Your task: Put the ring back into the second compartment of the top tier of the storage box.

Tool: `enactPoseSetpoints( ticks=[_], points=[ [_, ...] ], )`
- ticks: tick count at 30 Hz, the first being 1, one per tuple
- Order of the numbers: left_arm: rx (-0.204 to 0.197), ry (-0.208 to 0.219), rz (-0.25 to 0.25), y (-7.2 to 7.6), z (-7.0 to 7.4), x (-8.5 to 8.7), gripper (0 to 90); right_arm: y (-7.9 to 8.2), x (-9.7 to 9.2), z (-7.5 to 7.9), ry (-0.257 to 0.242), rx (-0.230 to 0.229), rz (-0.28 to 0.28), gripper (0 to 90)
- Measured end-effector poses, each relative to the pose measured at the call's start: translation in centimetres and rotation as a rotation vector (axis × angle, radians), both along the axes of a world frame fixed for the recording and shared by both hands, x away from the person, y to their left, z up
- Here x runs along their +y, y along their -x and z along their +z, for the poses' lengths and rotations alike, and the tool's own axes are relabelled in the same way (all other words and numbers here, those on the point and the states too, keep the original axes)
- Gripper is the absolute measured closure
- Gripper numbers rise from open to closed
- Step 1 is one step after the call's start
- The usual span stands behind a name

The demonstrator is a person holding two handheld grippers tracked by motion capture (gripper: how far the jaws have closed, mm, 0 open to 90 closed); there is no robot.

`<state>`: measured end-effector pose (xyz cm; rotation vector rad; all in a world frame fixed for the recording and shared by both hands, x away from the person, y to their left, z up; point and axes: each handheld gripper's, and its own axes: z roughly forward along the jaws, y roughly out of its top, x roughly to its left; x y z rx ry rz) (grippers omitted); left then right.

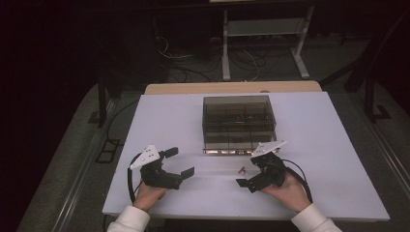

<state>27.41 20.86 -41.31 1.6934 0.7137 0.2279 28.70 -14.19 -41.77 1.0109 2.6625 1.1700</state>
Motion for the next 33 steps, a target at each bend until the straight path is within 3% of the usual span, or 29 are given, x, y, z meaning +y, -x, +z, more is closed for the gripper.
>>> enactPoseSetpoints(
  ticks=[9,20,33],
  points=[
    [0.001,0.0,-0.001,0.0,0.0,0.0,0.0,-0.4,0.4,-0.9,0.045,-0.005,0.003,9.5],
    [0.001,0.0,-0.004,0.0,0.0,0.0,0.0,-0.8,0.7,-1.5,0.091,-0.032,-0.012,21.5],
    [0.0,0.0,-0.006,0.0,0.0,0.0,0.0,-1.3,0.8,-2.0,0.107,-0.044,-0.014,35.4]
  ],
)
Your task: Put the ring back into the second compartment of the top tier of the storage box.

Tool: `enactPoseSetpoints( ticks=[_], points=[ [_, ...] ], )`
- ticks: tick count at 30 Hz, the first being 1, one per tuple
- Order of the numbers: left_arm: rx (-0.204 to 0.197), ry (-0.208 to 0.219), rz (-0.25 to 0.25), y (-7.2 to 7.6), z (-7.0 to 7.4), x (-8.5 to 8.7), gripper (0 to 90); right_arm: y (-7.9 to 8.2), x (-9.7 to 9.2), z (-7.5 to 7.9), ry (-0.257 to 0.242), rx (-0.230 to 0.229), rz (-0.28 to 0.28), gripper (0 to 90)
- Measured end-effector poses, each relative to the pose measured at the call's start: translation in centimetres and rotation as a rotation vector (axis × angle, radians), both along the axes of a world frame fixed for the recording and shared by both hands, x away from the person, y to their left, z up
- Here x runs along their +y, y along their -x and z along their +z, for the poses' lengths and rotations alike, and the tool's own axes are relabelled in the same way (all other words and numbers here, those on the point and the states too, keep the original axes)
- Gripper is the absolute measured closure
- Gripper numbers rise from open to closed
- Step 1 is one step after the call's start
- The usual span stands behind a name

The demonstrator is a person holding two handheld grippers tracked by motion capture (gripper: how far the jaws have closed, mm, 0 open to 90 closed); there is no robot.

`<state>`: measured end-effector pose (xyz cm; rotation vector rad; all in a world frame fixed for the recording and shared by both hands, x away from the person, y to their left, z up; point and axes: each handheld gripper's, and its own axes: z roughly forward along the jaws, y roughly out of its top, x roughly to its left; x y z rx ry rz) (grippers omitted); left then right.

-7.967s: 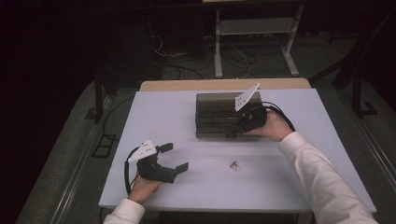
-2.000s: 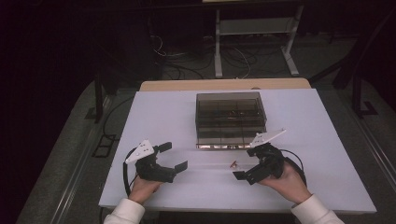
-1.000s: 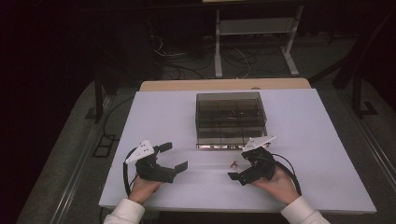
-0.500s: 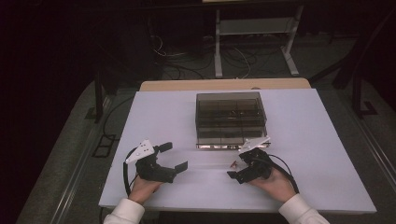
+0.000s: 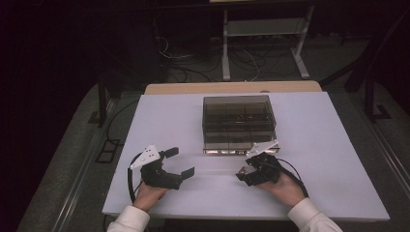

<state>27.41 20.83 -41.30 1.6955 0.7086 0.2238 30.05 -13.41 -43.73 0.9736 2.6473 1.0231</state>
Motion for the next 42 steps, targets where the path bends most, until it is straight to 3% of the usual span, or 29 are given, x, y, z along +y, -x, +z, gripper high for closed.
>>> enactPoseSetpoints(
  ticks=[23,42],
  points=[
    [0.001,0.003,0.001,-0.01,0.01,0.03,0.0,-0.12,0.46,-0.48,0.03,-0.002,0.012,64.8],
    [0.0,-0.001,-0.001,-0.02,-0.01,0.02,0.0,0.21,0.07,0.21,-0.007,0.033,0.03,68.3]
  ],
)
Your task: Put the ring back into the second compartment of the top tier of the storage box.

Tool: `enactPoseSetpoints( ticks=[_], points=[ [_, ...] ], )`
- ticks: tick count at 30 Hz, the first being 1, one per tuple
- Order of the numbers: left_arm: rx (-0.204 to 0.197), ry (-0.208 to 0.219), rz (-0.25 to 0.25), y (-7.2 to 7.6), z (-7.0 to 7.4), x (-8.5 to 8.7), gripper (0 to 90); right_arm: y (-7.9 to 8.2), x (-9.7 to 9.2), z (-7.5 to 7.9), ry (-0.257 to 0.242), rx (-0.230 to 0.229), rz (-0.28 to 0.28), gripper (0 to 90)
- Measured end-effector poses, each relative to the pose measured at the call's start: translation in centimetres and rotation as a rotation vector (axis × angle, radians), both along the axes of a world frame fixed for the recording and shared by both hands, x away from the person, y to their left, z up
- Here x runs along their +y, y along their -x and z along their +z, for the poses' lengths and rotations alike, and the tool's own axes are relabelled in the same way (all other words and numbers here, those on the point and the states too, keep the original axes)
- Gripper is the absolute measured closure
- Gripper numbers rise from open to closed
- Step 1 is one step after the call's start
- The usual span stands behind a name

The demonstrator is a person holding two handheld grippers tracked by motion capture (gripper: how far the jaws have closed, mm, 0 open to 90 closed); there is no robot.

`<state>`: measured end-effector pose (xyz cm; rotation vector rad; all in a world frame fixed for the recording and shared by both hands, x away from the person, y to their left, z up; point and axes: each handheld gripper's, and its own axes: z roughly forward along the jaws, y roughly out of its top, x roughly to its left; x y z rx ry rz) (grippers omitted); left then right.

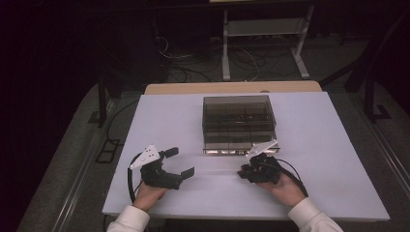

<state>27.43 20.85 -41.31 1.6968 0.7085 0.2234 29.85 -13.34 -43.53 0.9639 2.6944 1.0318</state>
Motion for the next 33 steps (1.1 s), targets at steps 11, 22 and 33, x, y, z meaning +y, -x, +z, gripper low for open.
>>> enactPoseSetpoints(
  ticks=[11,22,33],
  points=[
    [0.0,0.0,0.003,0.0,0.0,0.0,0.0,0.7,-0.3,1.2,-0.024,0.003,0.017,68.4],
    [-0.002,0.001,0.004,0.0,0.0,0.0,0.0,1.1,-0.7,2.6,-0.035,-0.005,0.023,68.4],
    [-0.002,0.002,0.005,0.0,0.0,0.0,0.0,1.1,-1.2,3.7,-0.039,-0.015,0.025,68.4]
  ],
)
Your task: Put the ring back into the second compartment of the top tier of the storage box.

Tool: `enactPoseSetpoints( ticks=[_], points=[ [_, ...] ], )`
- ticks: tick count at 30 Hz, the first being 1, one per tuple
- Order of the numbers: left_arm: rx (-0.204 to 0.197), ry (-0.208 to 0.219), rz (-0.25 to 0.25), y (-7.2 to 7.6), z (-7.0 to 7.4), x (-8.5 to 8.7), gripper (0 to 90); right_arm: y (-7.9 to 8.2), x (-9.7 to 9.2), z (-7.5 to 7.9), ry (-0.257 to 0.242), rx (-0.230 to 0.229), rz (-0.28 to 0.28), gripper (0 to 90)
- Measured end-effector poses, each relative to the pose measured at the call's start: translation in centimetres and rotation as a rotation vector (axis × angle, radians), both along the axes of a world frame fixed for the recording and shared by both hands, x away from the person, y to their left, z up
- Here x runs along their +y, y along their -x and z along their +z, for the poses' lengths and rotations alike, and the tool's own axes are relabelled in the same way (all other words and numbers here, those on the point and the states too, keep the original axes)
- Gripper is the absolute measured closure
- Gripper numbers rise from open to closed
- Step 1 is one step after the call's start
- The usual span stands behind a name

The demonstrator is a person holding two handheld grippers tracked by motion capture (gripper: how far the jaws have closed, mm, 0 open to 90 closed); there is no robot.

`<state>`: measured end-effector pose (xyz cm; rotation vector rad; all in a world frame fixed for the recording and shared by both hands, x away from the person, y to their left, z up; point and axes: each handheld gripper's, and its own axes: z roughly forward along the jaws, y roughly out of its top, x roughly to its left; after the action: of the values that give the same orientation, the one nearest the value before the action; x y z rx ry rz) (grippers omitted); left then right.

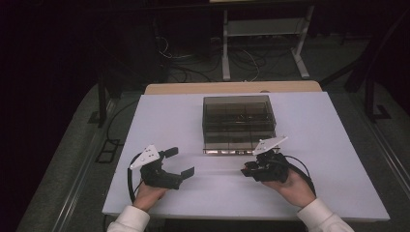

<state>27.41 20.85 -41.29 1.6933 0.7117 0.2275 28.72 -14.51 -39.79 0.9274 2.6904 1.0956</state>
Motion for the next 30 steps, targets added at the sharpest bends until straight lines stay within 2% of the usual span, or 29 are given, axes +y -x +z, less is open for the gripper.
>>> enactPoseSetpoints(
  ticks=[30],
  points=[
    [-0.001,-0.001,-0.001,0.0,0.0,0.0,0.0,-0.2,-1.2,2.8,-0.004,-0.031,-0.007,68.5]
  ],
)
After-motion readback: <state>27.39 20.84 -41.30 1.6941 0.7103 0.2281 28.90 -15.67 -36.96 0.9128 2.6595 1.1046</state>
